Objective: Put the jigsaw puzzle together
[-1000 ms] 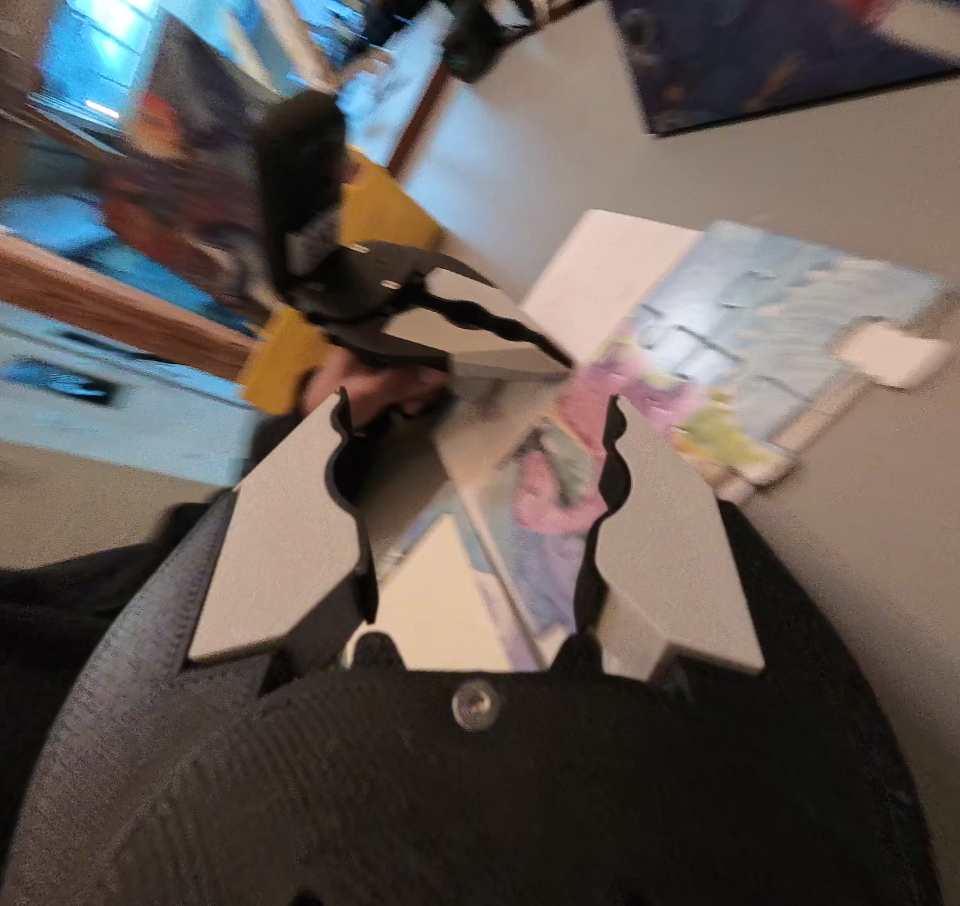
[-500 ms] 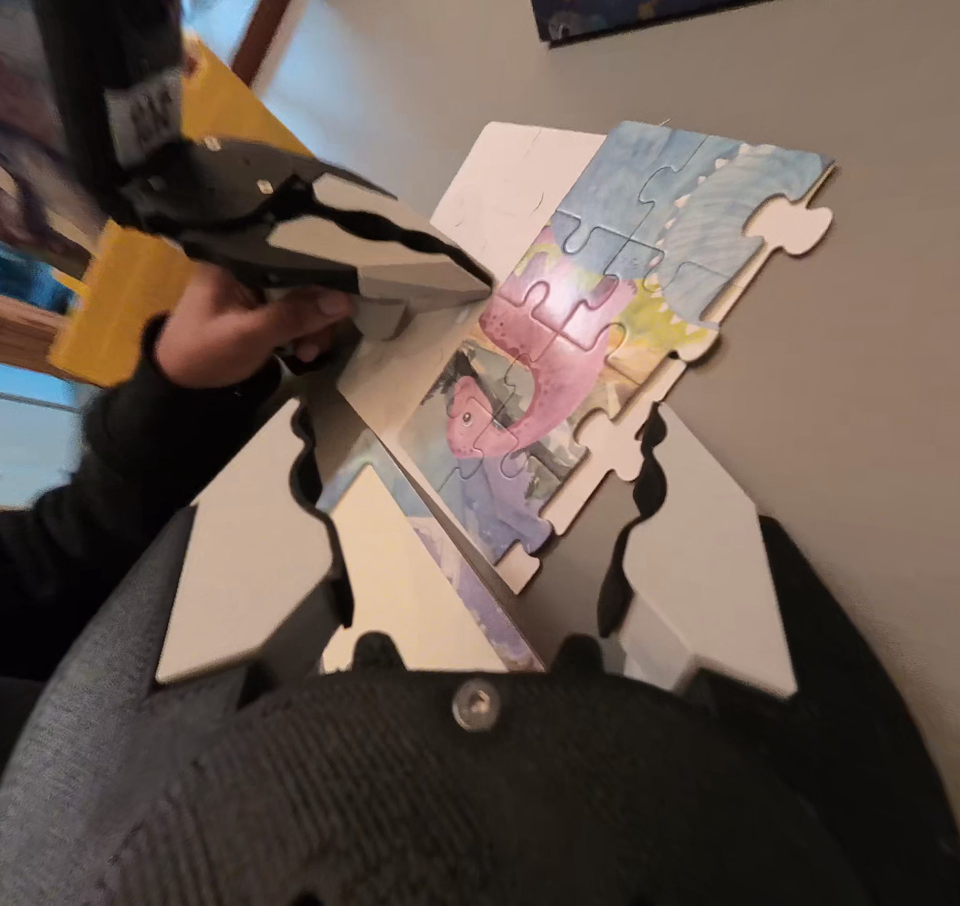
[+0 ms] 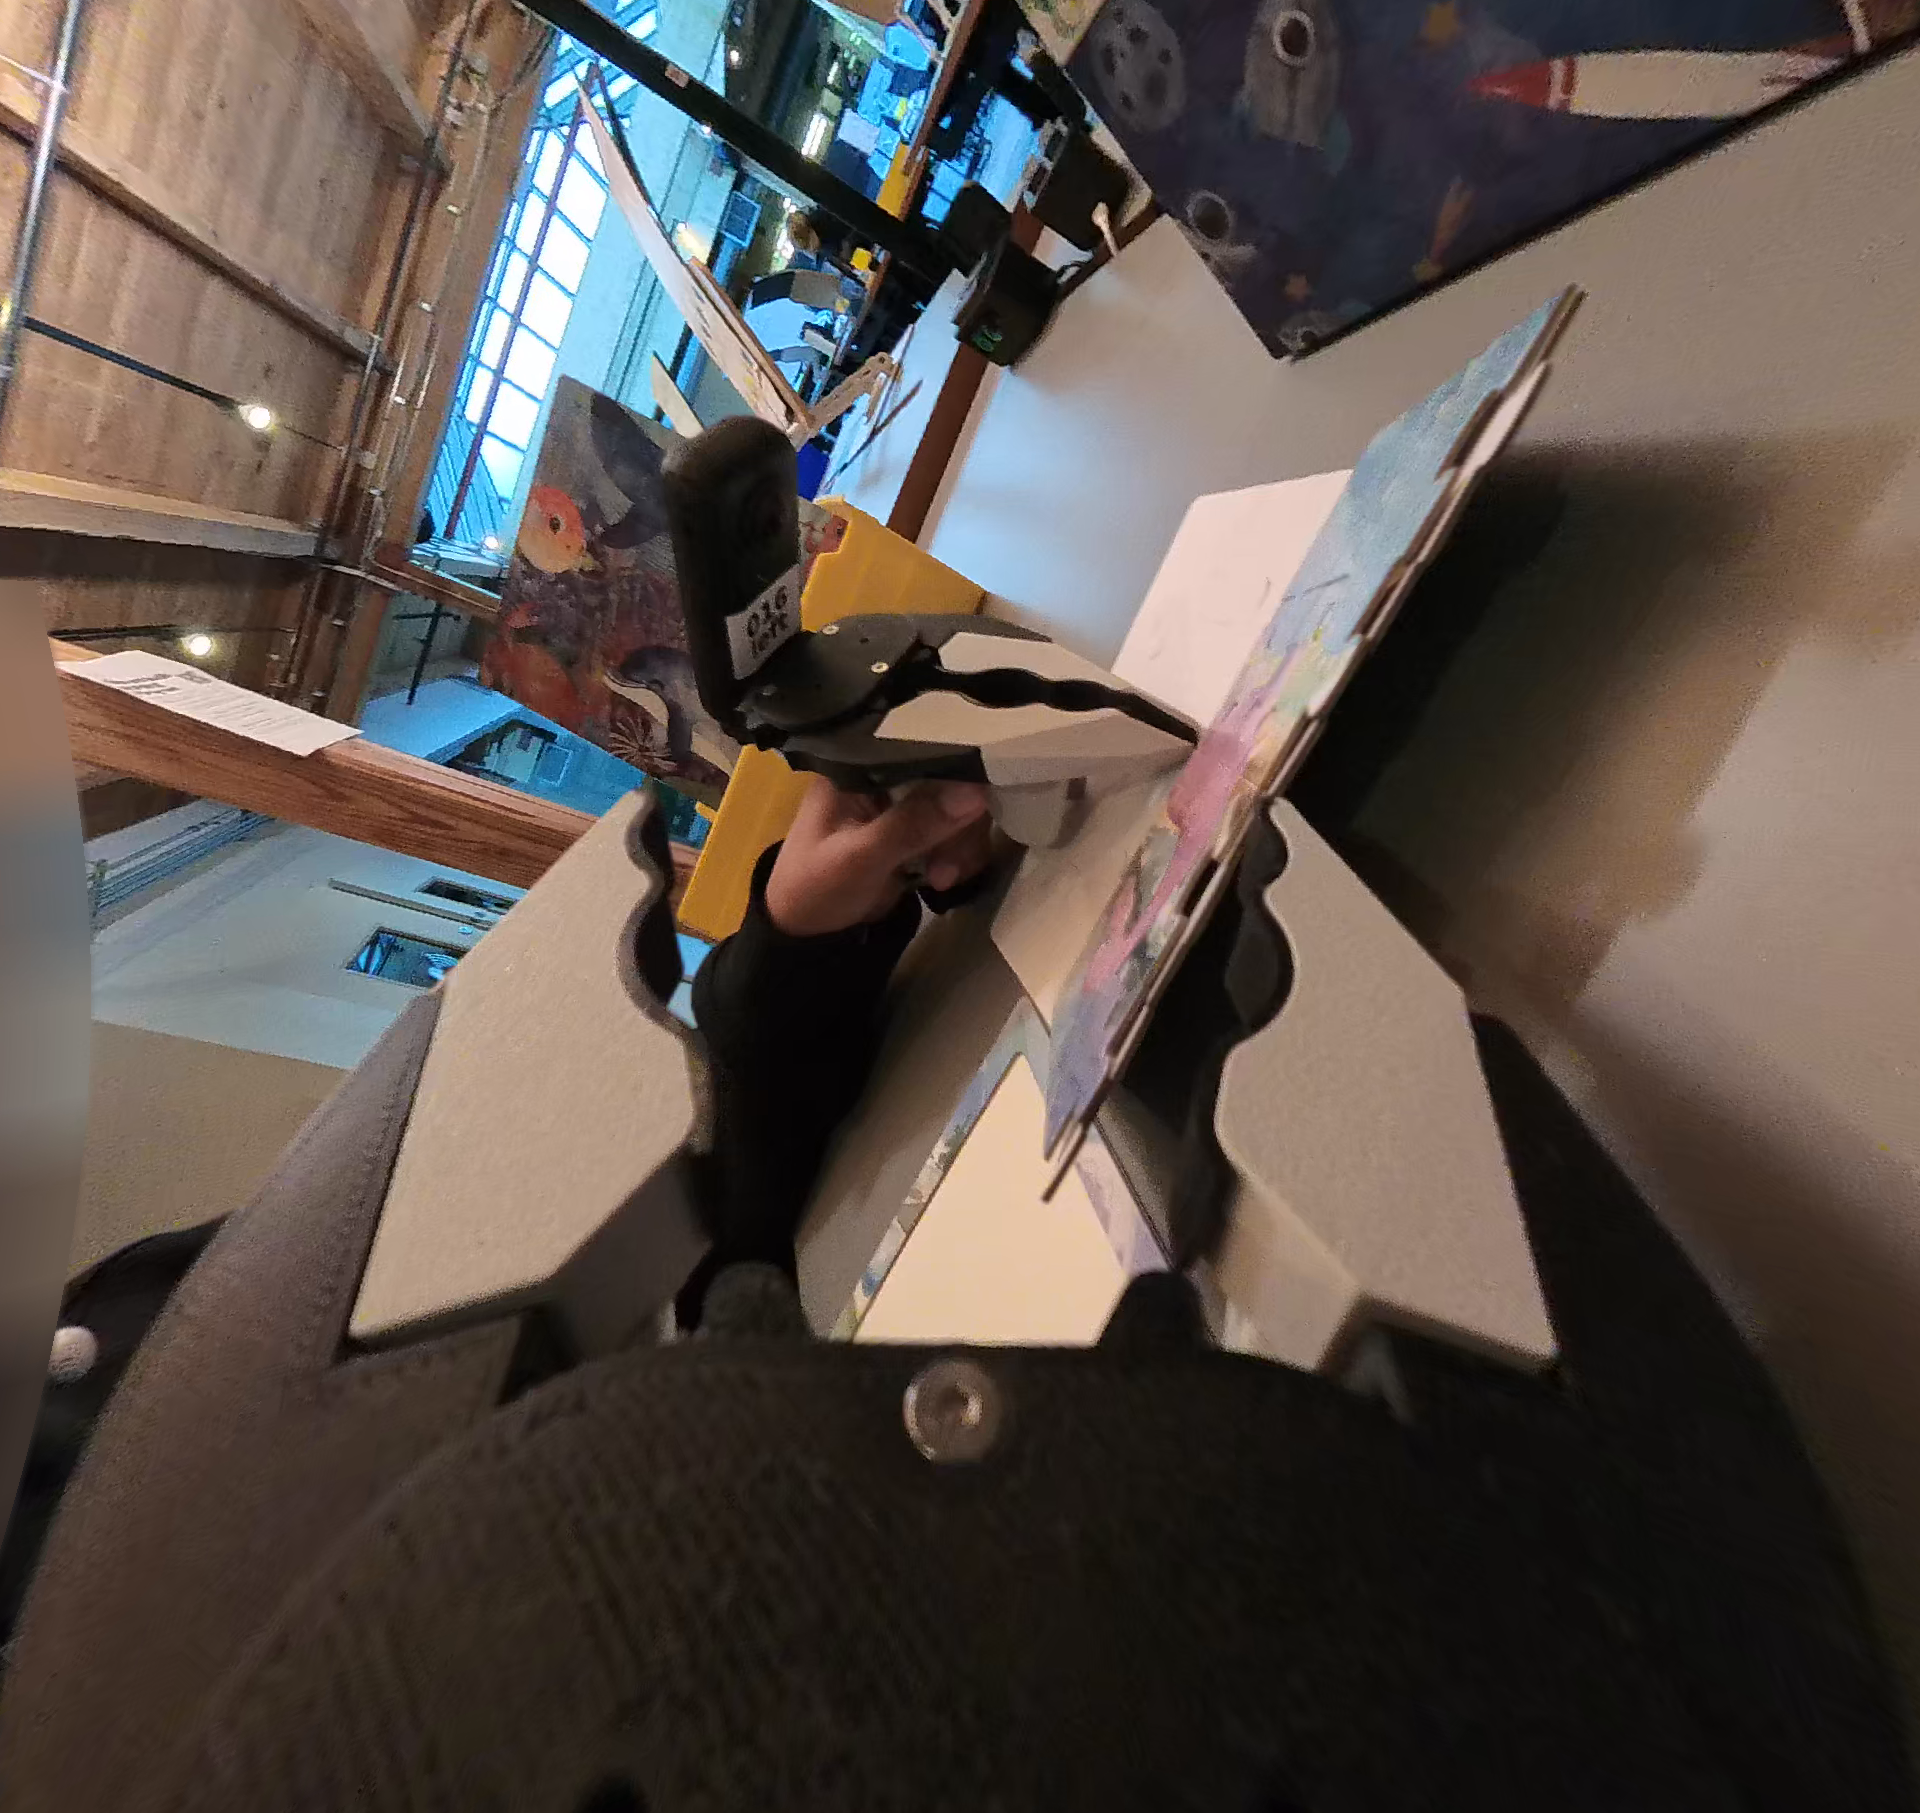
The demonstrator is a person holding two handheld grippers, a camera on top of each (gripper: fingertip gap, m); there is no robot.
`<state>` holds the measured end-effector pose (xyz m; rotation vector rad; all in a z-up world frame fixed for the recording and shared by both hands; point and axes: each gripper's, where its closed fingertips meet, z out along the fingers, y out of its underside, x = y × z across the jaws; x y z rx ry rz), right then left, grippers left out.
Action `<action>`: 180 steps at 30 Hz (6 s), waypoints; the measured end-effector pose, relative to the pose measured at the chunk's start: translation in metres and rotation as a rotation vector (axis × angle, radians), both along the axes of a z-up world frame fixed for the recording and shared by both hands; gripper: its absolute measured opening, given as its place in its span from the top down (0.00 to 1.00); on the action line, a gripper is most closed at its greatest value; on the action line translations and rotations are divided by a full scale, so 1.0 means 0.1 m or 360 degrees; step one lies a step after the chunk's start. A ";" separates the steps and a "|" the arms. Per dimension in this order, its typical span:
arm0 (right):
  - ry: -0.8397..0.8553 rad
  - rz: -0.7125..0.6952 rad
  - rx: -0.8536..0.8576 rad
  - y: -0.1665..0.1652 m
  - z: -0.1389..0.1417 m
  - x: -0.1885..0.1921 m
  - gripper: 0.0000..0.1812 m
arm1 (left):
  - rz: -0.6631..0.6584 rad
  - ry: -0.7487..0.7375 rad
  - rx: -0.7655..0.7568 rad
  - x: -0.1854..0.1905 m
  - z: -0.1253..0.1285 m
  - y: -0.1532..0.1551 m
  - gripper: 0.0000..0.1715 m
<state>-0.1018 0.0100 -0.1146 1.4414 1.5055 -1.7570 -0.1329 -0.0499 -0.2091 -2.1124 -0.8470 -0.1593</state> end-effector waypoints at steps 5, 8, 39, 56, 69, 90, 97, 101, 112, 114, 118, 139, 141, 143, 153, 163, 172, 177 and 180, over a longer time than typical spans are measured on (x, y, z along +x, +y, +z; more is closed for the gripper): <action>0.0077 0.0065 -0.0101 -0.11 0.22 -0.05 0.44 | 0.0014 -0.0018 0.0013 -0.01 0.00 -0.01 1.00; 0.0121 0.0115 -0.0097 -0.24 0.30 -0.09 0.48 | 0.0014 -0.0037 0.0022 -0.01 0.00 -0.02 1.00; 0.0347 0.0530 0.0631 -1.21 -0.24 -0.04 0.47 | 0.0478 -0.0286 0.0143 -0.49 0.23 -1.19 0.94; 0.0784 0.0618 0.1622 -1.10 -0.83 -0.03 0.51 | 0.0507 -0.0204 0.0130 -0.55 0.26 -1.20 0.94; 0.0321 0.0417 0.0933 -0.98 -0.74 -0.07 0.58 | 0.0439 -0.0559 0.0009 -0.22 0.10 -1.28 0.82; 0.0136 0.0337 0.0651 -0.79 -0.62 -0.21 0.48 | 0.0199 -0.0751 0.0280 -0.06 0.16 -1.06 0.81; 0.0293 0.0305 0.0847 -0.48 -0.68 -0.36 0.49 | -0.0138 -0.0908 0.0348 0.29 0.18 -0.72 0.82; 0.0298 0.0232 0.0779 -0.22 -0.53 -0.40 0.51 | -0.0438 -0.1056 0.0435 0.62 0.28 -0.43 0.83; 0.0410 0.0241 0.0860 0.03 -0.52 -0.36 0.52 | -0.0122 -0.0860 0.0287 0.29 0.22 -0.71 0.87; 0.0467 0.0309 0.0928 -0.08 -0.56 -0.46 0.52 | -0.0091 -0.0864 0.0229 0.26 0.13 -0.73 0.87; 0.0546 0.0436 0.1050 -0.29 -0.67 -0.58 0.51 | -0.0067 -0.0840 0.0280 0.19 0.13 -0.68 0.87; 0.0673 0.0458 0.1169 -0.49 -0.82 -0.63 0.45 | 0.0030 -0.0590 0.0272 -0.03 0.12 -0.52 0.85; 0.0668 0.0470 0.1141 -0.50 -0.81 -0.61 0.44 | 0.0030 -0.0562 0.0248 -0.03 0.11 -0.52 0.86; 0.0650 0.0495 0.1070 -0.51 -0.78 -0.57 0.45 | 0.0034 -0.0545 0.0227 -0.04 0.11 -0.52 0.87; 0.0725 0.0450 0.0887 -0.49 -0.59 -0.54 0.49 | 0.0016 -0.0530 0.0173 -0.01 0.08 -0.54 0.91; 0.0770 0.0433 0.1155 -0.41 -0.71 -0.52 0.51 | -0.0077 -0.0622 0.0249 0.11 0.12 -0.43 0.90; 0.0630 0.0568 0.1339 0.28 -0.76 -0.20 0.51 | -0.0134 -0.0696 0.0239 0.21 0.11 -0.43 0.88; 0.0553 0.0731 0.1222 0.51 -0.84 0.15 0.65 | -0.0166 -0.0703 0.0226 0.26 0.11 -0.39 0.88; 0.0569 0.0781 0.1173 0.45 -0.84 0.21 0.66 | -0.0197 -0.0723 0.0239 0.30 0.11 -0.34 0.89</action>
